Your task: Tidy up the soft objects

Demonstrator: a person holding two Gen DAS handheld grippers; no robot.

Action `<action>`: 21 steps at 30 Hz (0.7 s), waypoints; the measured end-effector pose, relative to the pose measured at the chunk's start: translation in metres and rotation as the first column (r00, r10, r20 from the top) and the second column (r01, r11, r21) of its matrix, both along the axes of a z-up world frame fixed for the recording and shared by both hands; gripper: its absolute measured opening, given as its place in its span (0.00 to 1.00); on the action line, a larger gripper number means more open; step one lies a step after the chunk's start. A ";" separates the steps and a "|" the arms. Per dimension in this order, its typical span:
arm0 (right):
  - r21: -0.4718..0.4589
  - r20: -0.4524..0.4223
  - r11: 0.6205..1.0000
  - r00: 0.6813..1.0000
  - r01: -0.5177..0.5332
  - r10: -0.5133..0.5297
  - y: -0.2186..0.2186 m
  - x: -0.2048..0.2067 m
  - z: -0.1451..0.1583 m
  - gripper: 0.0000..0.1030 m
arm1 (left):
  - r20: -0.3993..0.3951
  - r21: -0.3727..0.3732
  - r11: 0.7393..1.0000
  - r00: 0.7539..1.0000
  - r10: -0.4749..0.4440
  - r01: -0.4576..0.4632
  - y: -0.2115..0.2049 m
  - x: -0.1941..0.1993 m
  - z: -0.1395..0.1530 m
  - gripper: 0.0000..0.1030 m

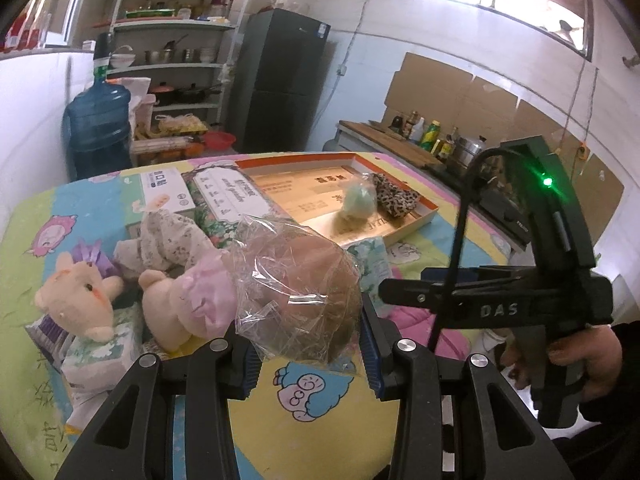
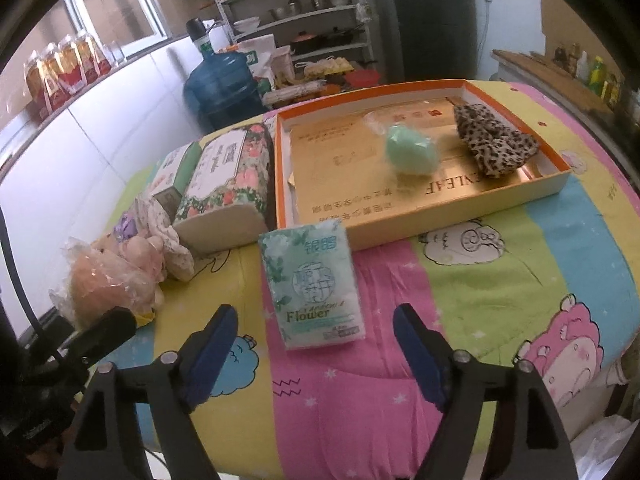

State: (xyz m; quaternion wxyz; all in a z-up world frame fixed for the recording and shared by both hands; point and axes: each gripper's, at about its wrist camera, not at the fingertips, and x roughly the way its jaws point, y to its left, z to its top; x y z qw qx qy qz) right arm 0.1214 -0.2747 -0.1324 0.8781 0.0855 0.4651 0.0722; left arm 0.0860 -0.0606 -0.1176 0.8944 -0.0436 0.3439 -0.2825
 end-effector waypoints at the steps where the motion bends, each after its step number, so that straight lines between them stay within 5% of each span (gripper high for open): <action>1: -0.012 -0.001 1.000 1.000 -0.009 0.009 0.003 0.002 -0.002 0.78 | -0.002 0.001 1.000 1.000 0.006 -0.006 0.002 0.000 -0.001 0.41; 7: -0.101 0.004 0.995 1.000 -0.028 0.029 0.015 0.016 -0.015 0.76 | -0.010 0.010 0.999 0.999 0.034 -0.034 0.009 -0.002 -0.002 0.41; 10: -0.123 -0.014 0.992 1.000 -0.028 0.027 0.017 0.021 -0.021 0.49 | -0.017 0.008 0.999 0.999 0.049 -0.048 0.014 -0.002 -0.004 0.41; 21: -0.109 0.010 0.994 1.000 -0.019 0.020 0.008 0.015 -0.012 0.46 | -0.014 0.002 1.000 1.000 0.024 -0.024 0.009 0.002 -0.004 0.41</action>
